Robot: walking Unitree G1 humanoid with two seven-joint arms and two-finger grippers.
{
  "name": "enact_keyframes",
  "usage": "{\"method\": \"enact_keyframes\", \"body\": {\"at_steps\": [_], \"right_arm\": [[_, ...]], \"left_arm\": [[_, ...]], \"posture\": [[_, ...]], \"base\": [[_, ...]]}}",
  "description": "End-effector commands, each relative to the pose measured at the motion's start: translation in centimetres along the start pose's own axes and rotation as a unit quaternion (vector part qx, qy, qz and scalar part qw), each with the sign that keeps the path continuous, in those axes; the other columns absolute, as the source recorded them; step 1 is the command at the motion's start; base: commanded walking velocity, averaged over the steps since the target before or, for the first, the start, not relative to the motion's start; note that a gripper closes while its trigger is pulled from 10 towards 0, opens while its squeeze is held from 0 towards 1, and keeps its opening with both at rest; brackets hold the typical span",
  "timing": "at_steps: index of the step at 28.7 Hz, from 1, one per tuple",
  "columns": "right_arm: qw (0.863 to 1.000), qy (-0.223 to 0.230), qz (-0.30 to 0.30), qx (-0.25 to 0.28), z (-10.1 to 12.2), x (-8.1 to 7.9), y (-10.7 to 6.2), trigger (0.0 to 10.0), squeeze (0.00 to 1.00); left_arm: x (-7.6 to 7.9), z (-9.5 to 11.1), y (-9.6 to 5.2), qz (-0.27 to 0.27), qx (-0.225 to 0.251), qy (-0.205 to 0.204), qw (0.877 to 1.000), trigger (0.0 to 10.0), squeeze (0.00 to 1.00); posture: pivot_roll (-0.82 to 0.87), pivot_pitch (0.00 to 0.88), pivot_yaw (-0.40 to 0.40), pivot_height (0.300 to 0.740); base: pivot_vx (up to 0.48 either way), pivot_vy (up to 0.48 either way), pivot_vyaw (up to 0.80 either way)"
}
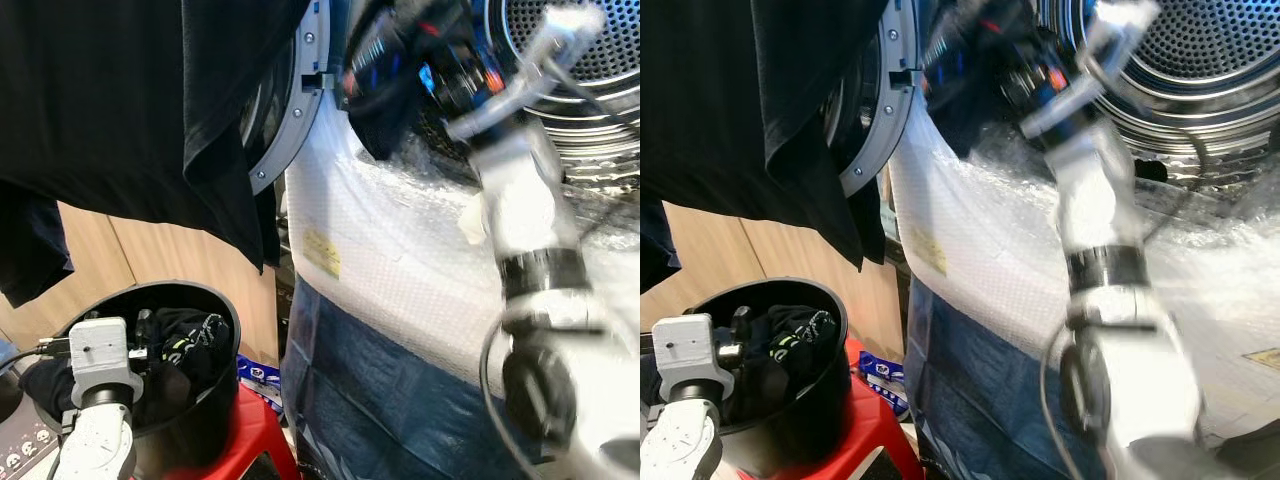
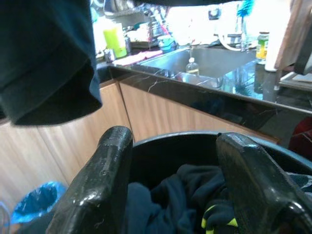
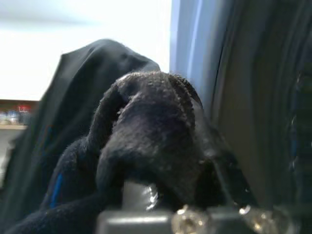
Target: Clothes washing
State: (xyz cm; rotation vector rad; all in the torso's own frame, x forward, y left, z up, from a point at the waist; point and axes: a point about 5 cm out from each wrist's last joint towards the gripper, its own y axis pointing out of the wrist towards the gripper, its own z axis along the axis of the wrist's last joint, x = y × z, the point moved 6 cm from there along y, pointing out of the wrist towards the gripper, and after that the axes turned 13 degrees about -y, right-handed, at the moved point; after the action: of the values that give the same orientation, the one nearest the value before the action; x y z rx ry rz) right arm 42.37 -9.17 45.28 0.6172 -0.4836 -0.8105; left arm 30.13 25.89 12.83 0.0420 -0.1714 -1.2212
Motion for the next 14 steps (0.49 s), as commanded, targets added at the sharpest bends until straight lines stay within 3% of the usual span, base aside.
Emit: {"method": "enact_keyframes", "body": {"at_steps": [1,3,7,8,9,10,11,12,13,14], "right_arm": [[0.994,-0.013,-0.101,-0.042,-0.4,3.0,-0.3,0.0,0.00],[0.978,-0.006,-0.195,-0.078,-0.6,5.5,-0.9,0.0,0.00],[0.927,-0.066,-0.339,-0.147,-0.8,9.6,-3.6,0.0,0.00],[0.906,-0.093,-0.377,-0.170,-0.8,10.6,-4.7,0.0,0.00],[0.867,-0.147,-0.431,-0.203,-0.6,12.1,-6.4,0.4,0.00],[0.853,-0.162,-0.450,-0.210,-0.5,12.5,-6.9,2.2,0.00],[0.846,-0.167,-0.460,-0.212,-0.3,12.7,-7.2,2.2,0.00],[0.848,-0.189,-0.446,-0.217,-0.3,12.3,-6.6,10.0,0.00],[0.848,-0.189,-0.446,-0.217,-0.3,12.3,-6.6,10.0,0.00],[0.858,-0.216,-0.405,-0.232,-1.0,11.0,-5.2,10.0,0.00]], "left_arm": [[-0.4,-0.2,-0.2,0.012,-0.006,-0.020,1.000,10.0,0.00],[-0.5,-0.1,-0.3,0.013,-0.007,-0.017,1.000,10.0,0.00],[-0.3,-0.3,-0.6,0.009,-0.011,-0.012,1.000,10.0,0.00],[-0.2,-0.4,-0.6,0.007,-0.013,-0.011,1.000,10.0,0.00],[-0.2,-0.6,-0.6,0.008,-0.017,-0.011,1.000,10.0,0.00],[-0.1,-0.7,-0.7,0.008,-0.019,-0.011,1.000,10.0,0.00],[-0.1,-0.7,-0.7,0.008,-0.020,-0.011,1.000,10.0,0.00],[-0.1,-0.8,-0.7,0.008,-0.021,-0.012,1.000,10.0,0.00],[-0.1,-0.8,-0.7,0.008,-0.021,-0.012,1.000,10.0,0.00],[0.0,-0.8,-0.7,0.008,-0.022,-0.014,1.000,10.0,0.00]], "posture": [[0.12,0.000,-0.018,0.740],[0.12,0.000,-0.018,0.740],[0.13,0.000,-0.026,0.740],[0.12,0.000,-0.023,0.740],[0.12,0.000,-0.022,0.740],[0.12,0.000,-0.022,0.740],[0.12,0.000,-0.025,0.740],[0.12,0.000,-0.026,0.740],[0.12,0.000,-0.026,0.740],[0.12,0.000,-0.026,0.740]], "base": [[0.000,0.000,0.00],[0.000,0.000,0.00],[0.000,0.000,0.00],[0.000,0.000,0.00],[0.000,0.000,0.00],[0.000,0.000,0.00],[0.000,0.000,0.00],[0.000,0.000,0.00],[0.000,0.000,0.00],[0.000,0.000,0.00]]}}
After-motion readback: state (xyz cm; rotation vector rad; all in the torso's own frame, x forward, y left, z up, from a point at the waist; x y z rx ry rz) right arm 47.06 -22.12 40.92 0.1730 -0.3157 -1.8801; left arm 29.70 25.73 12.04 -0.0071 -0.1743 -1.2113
